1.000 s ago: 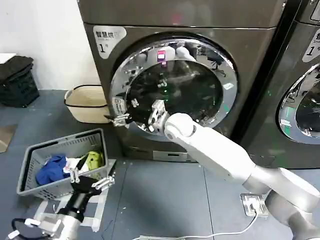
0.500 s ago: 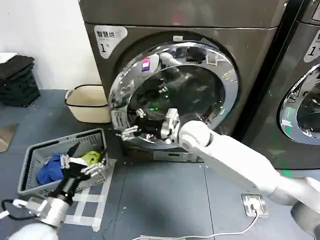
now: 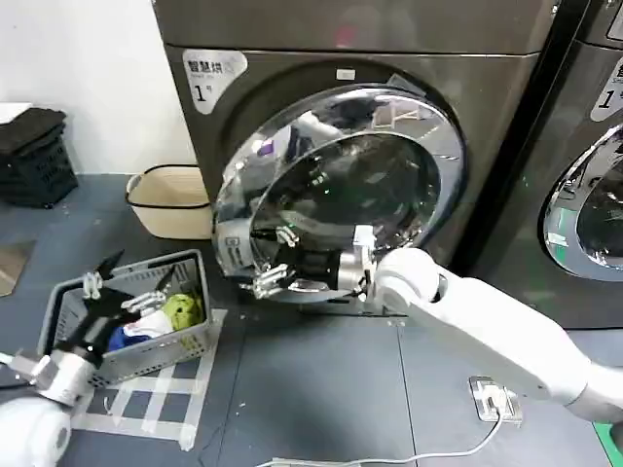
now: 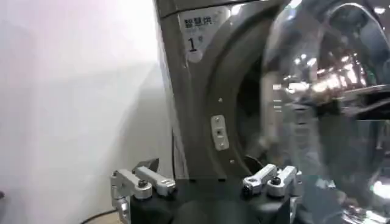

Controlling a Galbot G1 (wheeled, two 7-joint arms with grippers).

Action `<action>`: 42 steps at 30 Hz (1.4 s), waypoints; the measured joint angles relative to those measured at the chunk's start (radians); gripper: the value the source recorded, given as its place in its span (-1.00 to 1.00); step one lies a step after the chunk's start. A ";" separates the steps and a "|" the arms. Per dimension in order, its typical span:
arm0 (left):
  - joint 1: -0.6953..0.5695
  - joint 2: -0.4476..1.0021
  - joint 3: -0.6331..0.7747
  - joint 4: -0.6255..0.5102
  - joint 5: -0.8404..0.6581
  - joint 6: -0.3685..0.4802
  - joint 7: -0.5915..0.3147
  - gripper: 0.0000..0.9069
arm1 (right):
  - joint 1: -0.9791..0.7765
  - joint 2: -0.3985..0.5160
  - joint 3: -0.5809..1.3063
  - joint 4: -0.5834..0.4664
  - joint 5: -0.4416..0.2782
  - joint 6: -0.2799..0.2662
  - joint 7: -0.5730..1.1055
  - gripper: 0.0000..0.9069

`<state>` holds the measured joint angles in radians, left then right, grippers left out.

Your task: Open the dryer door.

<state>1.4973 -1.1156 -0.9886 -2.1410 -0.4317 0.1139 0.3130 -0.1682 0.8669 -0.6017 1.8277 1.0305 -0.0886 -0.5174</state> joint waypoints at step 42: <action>-0.549 0.473 0.710 0.222 -0.050 -0.165 0.238 1.00 | -0.539 -0.438 0.511 0.190 -0.082 0.179 -0.449 1.00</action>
<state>0.9487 -0.6421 -0.2783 -1.9188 -0.4813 -0.0511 0.5511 -0.7072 0.4291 -0.0909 2.0180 0.9483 0.0907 -0.9664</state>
